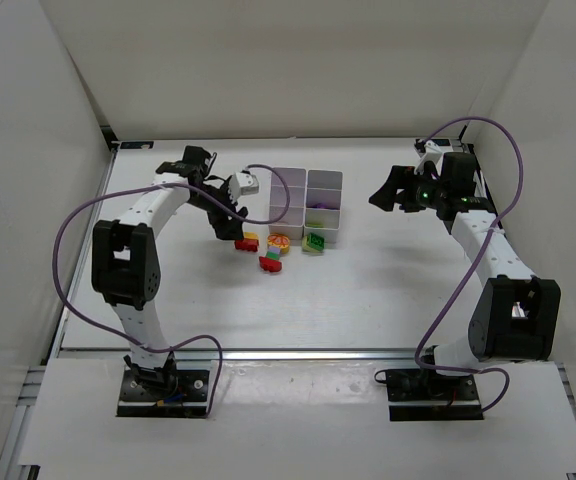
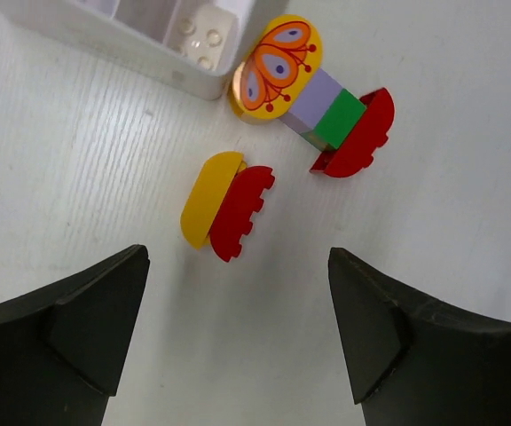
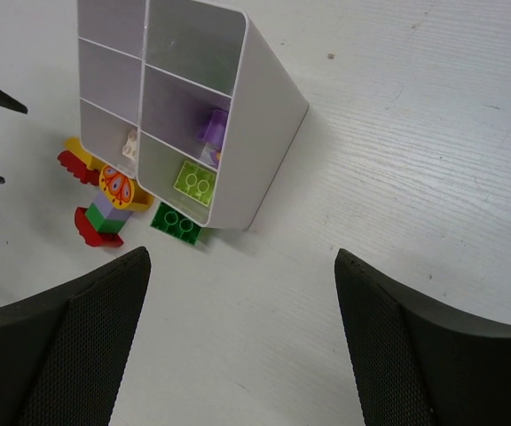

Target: Sort the legos into containers by color

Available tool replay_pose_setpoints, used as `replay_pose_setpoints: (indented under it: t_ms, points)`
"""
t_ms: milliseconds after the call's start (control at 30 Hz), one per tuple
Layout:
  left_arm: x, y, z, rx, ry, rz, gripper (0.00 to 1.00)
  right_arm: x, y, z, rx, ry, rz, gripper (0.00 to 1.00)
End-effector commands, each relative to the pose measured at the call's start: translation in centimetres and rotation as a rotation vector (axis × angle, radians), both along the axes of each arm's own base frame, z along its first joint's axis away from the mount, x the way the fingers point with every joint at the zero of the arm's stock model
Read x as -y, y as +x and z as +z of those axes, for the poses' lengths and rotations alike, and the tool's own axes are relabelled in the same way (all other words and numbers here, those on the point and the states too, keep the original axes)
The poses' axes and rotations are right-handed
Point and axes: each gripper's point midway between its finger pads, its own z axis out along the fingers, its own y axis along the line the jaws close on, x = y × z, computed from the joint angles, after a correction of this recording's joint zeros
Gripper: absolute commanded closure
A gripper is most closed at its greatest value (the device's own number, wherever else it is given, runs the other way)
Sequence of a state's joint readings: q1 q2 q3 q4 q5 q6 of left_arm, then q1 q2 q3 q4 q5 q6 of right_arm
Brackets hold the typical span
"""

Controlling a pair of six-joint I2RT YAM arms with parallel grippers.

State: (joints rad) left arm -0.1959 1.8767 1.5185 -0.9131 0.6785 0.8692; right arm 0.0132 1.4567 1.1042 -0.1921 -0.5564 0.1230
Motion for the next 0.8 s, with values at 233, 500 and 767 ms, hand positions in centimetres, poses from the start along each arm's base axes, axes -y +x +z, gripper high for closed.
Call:
replay_pose_setpoints:
  t_ms: [233,500,767]
  points:
    - [1.6,-1.8,-1.5,0.163,-0.055,-0.426,0.09,0.4,0.7,1.5,0.050,-0.023,-0.002,0.13]
    - [2.5,-1.0,-3.5,0.150,0.035,-0.473,0.11,0.5,0.9,1.3,0.046,-0.026,-0.012,0.12]
    - [2.2,0.4,-4.4,0.148,0.078,-0.460,0.13,0.5,1.5,0.9,0.036,-0.025,-0.015,0.12]
